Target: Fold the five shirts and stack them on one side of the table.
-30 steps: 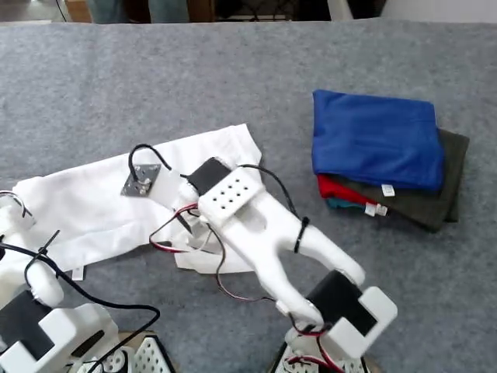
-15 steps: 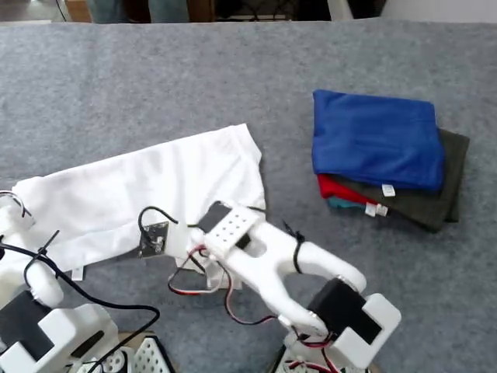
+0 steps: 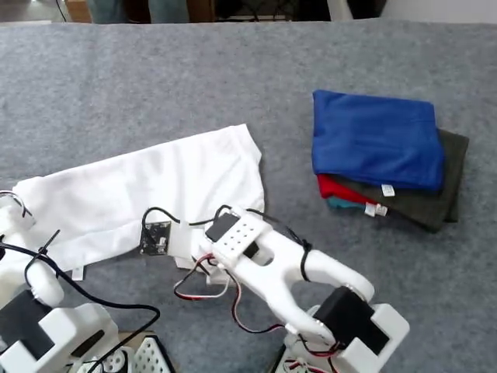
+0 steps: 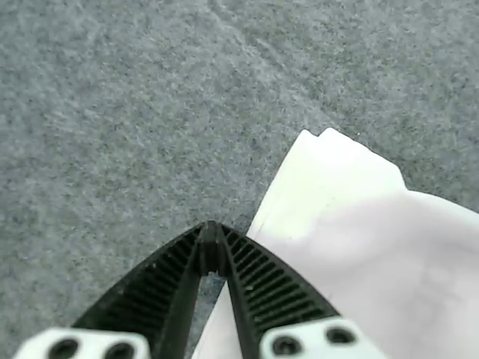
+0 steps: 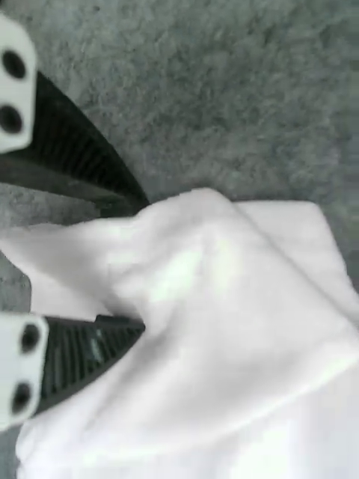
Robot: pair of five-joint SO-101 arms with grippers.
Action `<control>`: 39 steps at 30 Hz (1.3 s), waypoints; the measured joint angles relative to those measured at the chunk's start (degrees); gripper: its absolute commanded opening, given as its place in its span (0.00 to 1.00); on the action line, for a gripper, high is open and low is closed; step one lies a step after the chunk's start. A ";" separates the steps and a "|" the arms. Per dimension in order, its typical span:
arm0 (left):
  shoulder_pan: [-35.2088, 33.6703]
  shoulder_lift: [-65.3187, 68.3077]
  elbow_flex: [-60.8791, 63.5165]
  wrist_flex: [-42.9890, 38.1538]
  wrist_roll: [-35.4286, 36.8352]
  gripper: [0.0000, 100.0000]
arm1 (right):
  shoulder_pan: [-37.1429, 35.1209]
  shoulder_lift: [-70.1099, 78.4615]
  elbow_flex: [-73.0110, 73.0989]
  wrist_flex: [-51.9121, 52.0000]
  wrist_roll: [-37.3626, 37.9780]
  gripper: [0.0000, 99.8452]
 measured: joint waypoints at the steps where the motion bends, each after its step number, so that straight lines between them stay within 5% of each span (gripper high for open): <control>1: 0.00 0.00 0.00 0.00 0.00 0.03 | 0.09 0.00 0.00 -0.97 0.00 0.02; 8: 0.00 0.00 0.00 0.00 0.00 0.03 | 5.36 0.79 -1.32 -3.60 0.00 0.02; 15: 0.00 0.00 0.00 0.00 0.00 0.03 | 7.65 1.14 -15.12 10.29 0.26 0.01; 22: 0.00 0.00 0.00 0.00 0.00 0.03 | 9.76 7.21 -30.42 19.43 7.47 0.01; 39: 0.00 0.00 0.00 0.00 0.00 0.03 | 10.64 27.34 -52.66 19.87 25.23 0.02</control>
